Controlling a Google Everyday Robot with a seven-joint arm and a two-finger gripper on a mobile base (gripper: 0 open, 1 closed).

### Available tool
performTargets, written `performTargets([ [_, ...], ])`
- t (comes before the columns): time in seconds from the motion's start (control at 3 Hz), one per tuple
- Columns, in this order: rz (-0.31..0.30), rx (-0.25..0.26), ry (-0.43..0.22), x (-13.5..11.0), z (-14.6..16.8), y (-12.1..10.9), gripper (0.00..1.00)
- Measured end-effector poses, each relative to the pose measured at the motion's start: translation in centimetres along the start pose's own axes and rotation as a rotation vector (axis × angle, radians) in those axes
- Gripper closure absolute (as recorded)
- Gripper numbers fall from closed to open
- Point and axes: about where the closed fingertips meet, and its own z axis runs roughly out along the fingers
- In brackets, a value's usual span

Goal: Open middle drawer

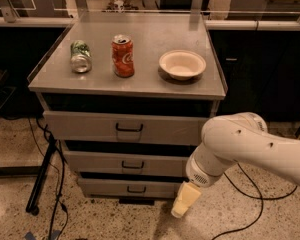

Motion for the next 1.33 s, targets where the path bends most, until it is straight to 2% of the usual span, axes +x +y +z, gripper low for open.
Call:
performTargets([
  [0.33,0.066,0.006,-0.046,-0.5,2.7,-1.7,0.0],
  [0.67,0.066,0.0,-0.038,-0.6,3.5,-1.3,0.0],
  [1.0,0.102,0.001,-0.055,-1.0,6.7,-1.7,0.0],
  [1.33,0.139,0.044,-0.137,-3.4,9.9,-4.9,0.0],
])
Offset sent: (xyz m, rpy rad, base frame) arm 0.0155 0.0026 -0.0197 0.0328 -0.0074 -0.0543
